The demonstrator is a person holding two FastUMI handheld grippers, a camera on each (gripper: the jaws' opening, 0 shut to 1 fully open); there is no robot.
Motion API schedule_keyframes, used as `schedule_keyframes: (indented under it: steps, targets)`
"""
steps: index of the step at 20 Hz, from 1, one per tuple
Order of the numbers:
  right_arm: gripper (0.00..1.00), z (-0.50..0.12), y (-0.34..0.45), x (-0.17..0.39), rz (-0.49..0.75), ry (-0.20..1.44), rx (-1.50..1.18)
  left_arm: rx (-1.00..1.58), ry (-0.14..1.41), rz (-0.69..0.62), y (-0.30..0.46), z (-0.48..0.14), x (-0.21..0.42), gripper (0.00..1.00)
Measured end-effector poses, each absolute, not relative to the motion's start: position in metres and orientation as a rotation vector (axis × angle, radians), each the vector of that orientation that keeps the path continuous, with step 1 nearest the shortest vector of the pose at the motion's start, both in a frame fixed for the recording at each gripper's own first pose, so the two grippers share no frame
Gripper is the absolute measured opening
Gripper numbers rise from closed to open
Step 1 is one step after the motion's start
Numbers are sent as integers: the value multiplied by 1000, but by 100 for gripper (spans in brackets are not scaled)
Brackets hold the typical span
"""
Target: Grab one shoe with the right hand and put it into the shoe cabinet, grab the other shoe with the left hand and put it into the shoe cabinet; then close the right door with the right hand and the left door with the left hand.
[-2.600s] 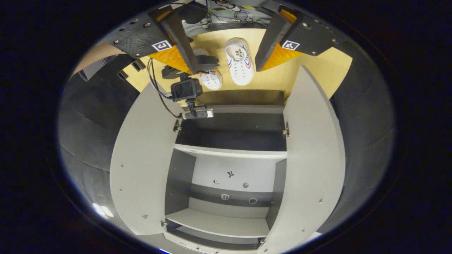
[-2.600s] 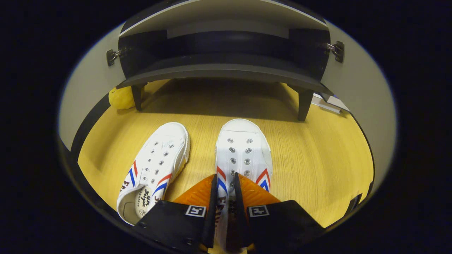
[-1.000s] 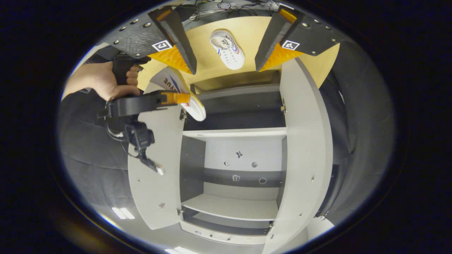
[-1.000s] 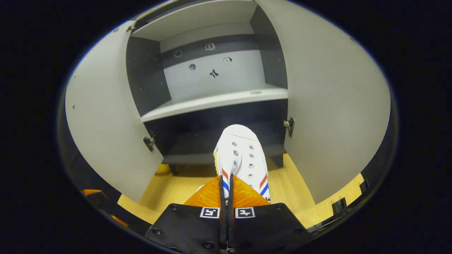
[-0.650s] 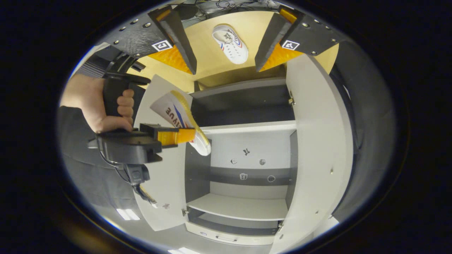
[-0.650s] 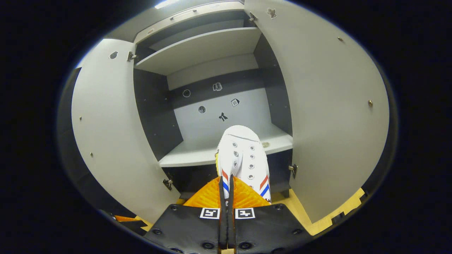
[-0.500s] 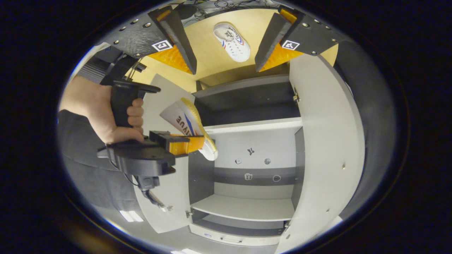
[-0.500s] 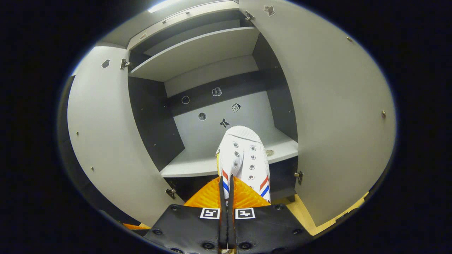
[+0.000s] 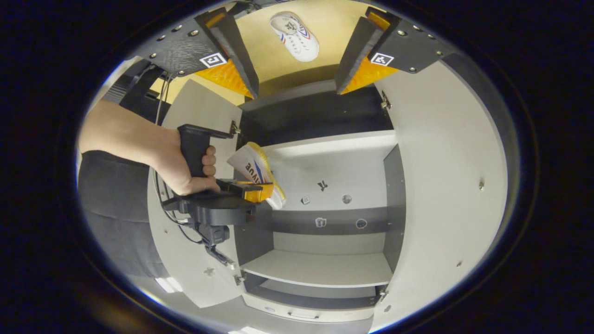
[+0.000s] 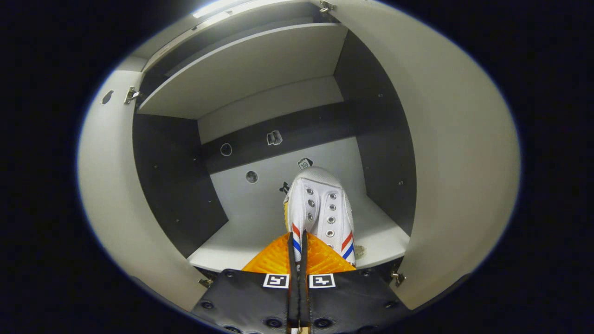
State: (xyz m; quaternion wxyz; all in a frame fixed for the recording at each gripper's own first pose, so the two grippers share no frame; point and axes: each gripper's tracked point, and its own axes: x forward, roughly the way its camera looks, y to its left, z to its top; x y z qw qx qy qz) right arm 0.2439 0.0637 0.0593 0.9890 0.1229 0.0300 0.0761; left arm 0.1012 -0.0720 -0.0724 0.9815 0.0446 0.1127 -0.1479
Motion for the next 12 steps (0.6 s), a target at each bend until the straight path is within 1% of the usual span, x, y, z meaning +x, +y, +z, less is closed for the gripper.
schedule_keyframes:
  steps: [4,5,6,9,10,12]
  targets:
    - [1,60,57,294,137,81,246,74,235,-230,-62,-73,112,94]
    - [2,58,57,300,133,85,241,70,241,-213,-61,-76,111,95]
    - [2,56,57,310,133,91,236,63,250,-201,-60,-77,111,94]
    - [1,49,66,340,153,112,223,64,262,-149,-51,-80,117,94]
    - [2,46,69,348,157,119,211,65,261,-131,-50,-79,117,95]
    - [2,40,73,360,165,139,198,60,264,-99,-46,-79,119,94]
